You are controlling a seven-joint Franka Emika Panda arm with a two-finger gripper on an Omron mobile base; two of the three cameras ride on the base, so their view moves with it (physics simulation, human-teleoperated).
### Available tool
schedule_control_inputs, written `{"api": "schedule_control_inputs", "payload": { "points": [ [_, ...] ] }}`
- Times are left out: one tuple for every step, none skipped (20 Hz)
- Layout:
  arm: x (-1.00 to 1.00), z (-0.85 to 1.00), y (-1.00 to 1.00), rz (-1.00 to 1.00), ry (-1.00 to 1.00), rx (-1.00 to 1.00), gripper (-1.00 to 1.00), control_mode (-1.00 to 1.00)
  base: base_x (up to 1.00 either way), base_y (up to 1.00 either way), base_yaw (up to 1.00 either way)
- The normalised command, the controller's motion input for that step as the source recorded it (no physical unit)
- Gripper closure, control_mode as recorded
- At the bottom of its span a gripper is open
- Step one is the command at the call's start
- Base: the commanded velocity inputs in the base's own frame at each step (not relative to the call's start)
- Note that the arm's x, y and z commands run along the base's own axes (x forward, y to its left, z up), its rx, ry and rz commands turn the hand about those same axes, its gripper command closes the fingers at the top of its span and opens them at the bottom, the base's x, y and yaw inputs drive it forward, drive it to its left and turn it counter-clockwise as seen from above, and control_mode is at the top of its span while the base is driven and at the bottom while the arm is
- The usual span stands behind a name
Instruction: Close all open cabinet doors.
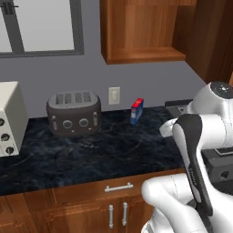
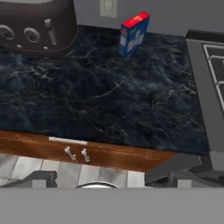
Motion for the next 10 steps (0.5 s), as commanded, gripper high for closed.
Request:
{"api": "schedule_control_inputs", "payload": {
  "points": [
    [-0.82, -0.01, -0.55, 0.03, -0.20, 0.00, -1.00, -1.00, 0.00, 0.00, 0.00],
    [-0.75, 0.00, -0.51, 0.03, -0.20, 0.00, -1.00, -1.00, 0.00, 0.00, 0.00],
    [-0.73, 0.00, -0.49, 0.05, -0.21, 0.00, -1.00, -1.00, 0.00, 0.00, 0.00],
    [-0.72, 0.00, -0.54, 0.05, -0.21, 0.00, -1.00, -1.00, 0.00, 0.00, 0.00],
    [-0.72, 0.00, -0.57, 0.05, -0.21, 0.00, -1.00, -1.00, 0.00, 0.00, 0.00],
    [-0.71, 0.00, -0.57, 0.04, -0.21, 0.00, -1.00, -1.00, 0.00, 0.00, 0.00],
    [-0.74, 0.00, -0.59, 0.03, -0.19, 0.00, -1.00, -1.00, 0.00, 0.00, 0.00],
    [-0.78, 0.00, -0.63, 0.01, -0.16, 0.00, -1.00, -1.00, 0.00, 0.00, 0.00],
    [-0.78, 0.00, -0.68, 0.01, -0.15, 0.00, -1.00, -1.00, 0.00, 0.00, 0.00],
    [-0.71, 0.00, -0.66, 0.01, -0.15, 0.00, -1.00, -1.00, 0.00, 0.00, 0.00]
  ]
}}
